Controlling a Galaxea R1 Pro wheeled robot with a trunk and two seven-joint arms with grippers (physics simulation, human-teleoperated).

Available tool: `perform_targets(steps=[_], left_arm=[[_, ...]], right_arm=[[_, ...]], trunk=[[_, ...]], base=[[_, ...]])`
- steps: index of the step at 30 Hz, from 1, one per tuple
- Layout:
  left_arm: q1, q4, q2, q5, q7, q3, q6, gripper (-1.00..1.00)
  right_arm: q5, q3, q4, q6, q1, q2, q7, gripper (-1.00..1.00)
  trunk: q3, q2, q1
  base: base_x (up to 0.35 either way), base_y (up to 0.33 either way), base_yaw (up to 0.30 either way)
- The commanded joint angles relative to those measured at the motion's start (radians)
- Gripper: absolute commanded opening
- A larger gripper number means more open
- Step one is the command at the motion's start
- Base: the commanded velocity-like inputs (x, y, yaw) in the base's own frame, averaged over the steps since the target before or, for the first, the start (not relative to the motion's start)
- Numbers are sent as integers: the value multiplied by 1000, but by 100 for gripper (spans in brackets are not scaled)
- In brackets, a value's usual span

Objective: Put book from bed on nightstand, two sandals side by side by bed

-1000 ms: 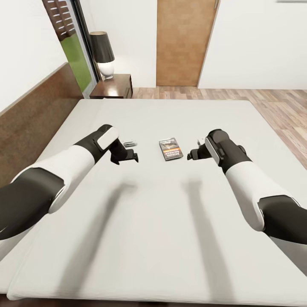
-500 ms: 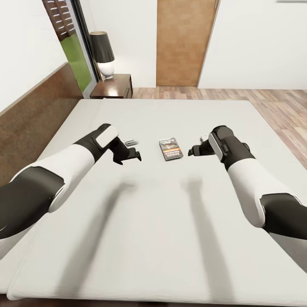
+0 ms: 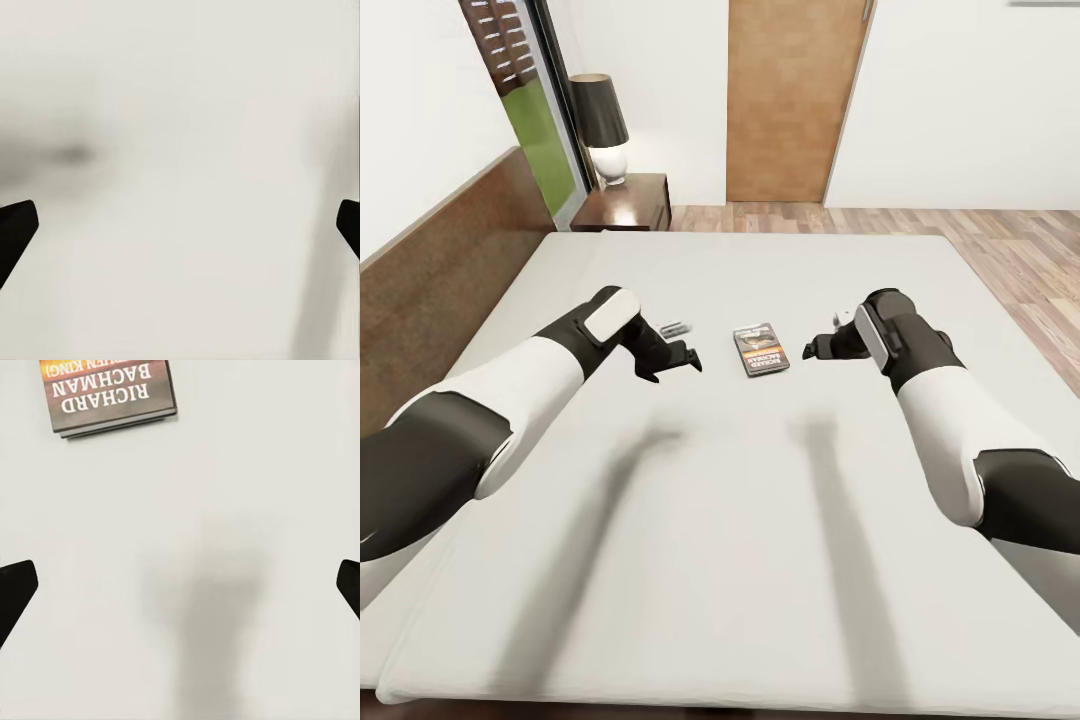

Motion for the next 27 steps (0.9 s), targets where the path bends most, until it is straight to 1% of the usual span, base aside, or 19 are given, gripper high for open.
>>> perform_targets(steps=[1,10,27], left_arm=[[-1,-6,0,12,7,-6,1,100],[0,-22,-3,16,8,-7,1,100],[1,-41,-6,15,7,-8,1,100]], right_arm=[[1,4,-1,4,-1,-2,5,100],[2,1,0,4,-2,-6,5,100],[6,4,1,4,-3,-2,5,100]], trunk=[[-1,0,0],[-1,0,0],[-1,0,0]], base=[[0,0,0],[0,0,0],[0,0,0]])
